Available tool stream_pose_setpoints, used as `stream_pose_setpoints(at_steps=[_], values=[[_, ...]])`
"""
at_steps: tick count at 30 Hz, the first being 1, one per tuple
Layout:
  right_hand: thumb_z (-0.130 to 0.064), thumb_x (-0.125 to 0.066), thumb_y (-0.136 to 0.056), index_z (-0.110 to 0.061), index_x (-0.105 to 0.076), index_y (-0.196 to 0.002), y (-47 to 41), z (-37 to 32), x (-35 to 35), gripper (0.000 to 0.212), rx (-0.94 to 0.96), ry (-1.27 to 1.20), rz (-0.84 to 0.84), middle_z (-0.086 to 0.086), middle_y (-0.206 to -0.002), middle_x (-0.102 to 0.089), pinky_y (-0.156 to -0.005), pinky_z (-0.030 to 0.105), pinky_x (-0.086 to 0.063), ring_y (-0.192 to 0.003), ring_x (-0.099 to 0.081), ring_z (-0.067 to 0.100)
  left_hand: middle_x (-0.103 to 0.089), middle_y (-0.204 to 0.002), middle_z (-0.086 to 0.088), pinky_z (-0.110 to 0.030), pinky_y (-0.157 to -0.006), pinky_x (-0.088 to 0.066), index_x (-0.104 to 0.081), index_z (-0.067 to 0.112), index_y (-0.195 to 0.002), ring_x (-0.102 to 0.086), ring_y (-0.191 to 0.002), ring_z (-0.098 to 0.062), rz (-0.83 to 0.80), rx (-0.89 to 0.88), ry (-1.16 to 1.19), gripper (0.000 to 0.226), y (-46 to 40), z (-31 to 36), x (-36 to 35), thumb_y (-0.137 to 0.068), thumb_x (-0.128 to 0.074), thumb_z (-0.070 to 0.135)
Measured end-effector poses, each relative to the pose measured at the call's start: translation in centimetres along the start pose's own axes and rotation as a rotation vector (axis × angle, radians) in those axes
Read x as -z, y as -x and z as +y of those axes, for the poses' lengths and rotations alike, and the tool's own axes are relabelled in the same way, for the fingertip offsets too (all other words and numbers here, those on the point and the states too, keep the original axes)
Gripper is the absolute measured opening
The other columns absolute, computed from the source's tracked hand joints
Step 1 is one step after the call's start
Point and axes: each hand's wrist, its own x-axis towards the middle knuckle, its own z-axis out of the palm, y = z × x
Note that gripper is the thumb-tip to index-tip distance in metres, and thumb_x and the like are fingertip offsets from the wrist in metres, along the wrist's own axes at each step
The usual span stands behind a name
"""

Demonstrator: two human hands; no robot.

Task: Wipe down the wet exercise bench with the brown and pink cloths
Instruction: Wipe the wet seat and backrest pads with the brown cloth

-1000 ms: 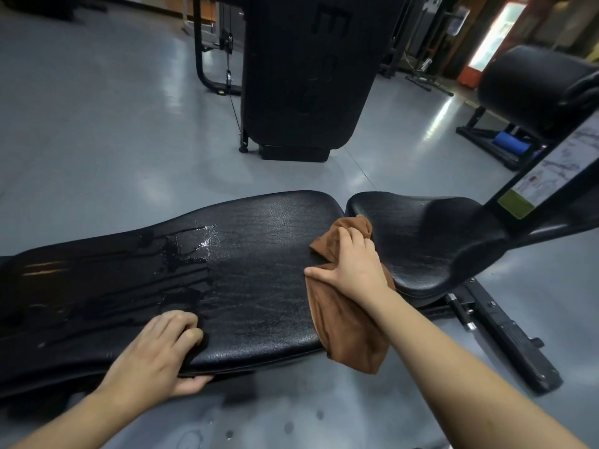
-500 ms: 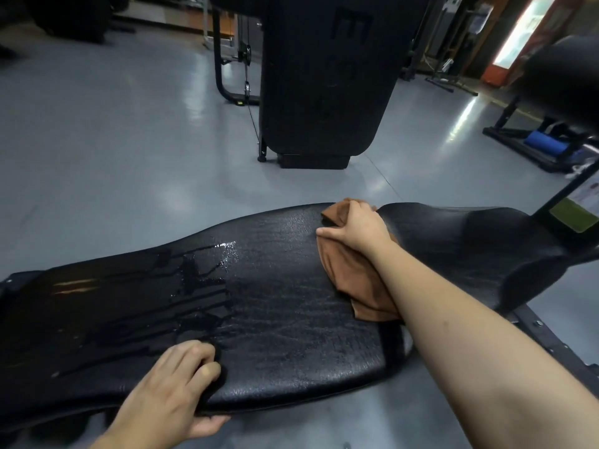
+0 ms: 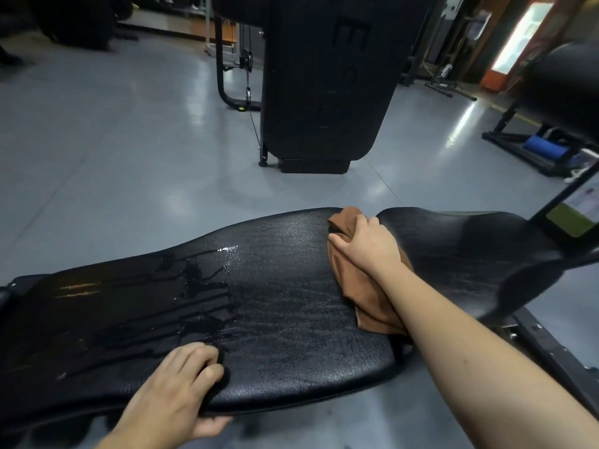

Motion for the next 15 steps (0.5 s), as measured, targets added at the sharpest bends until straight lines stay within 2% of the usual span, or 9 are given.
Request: stream_pose_setpoints(at_steps=[4,10,15], values=[[-0.072,-0.047,-0.090,-0.004,-0.043,-0.141,2.7,0.7,0.1,0.085,-0.005,0.012,0.023,0.018,-0.129,-0.053,-0.093,0.043,-0.046,-0.116,-0.056,0.037,-0.047,-0.108,-0.005,-0.038,-0.092,-0.041,-0.048,0.016,-0.101,-0.050,-0.102,-0.027,0.005,0.003,-0.010,0.071,0.1,0.0,-0.1,-0.060,-0.074,0.068],[-0.072,-0.047,-0.090,-0.005,-0.042,-0.141,6.1,1.4,0.3,0.084,0.003,0.015,0.022,0.016,-0.127,-0.050,-0.094,0.044,-0.047,-0.116,-0.052,0.035,-0.059,-0.102,-0.009,-0.040,-0.094,-0.041,-0.050,0.016,-0.102,-0.054,-0.102,-0.030,0.007,0.021,-0.023,0.067,0.3,0.0,-0.2,-0.065,-0.074,0.066],[-0.073,-0.050,-0.088,-0.007,-0.045,-0.137,8.9,1.9,0.1,0.082,0.031,0.057,0.057,0.015,-0.129,-0.049,-0.094,0.045,-0.047,-0.115,-0.051,0.035,-0.057,-0.103,-0.008,-0.038,-0.096,-0.040,-0.050,0.015,-0.102,-0.051,-0.102,-0.029,0.003,0.016,-0.021,0.069,0.2,0.0,0.0,-0.062,-0.072,0.067]])
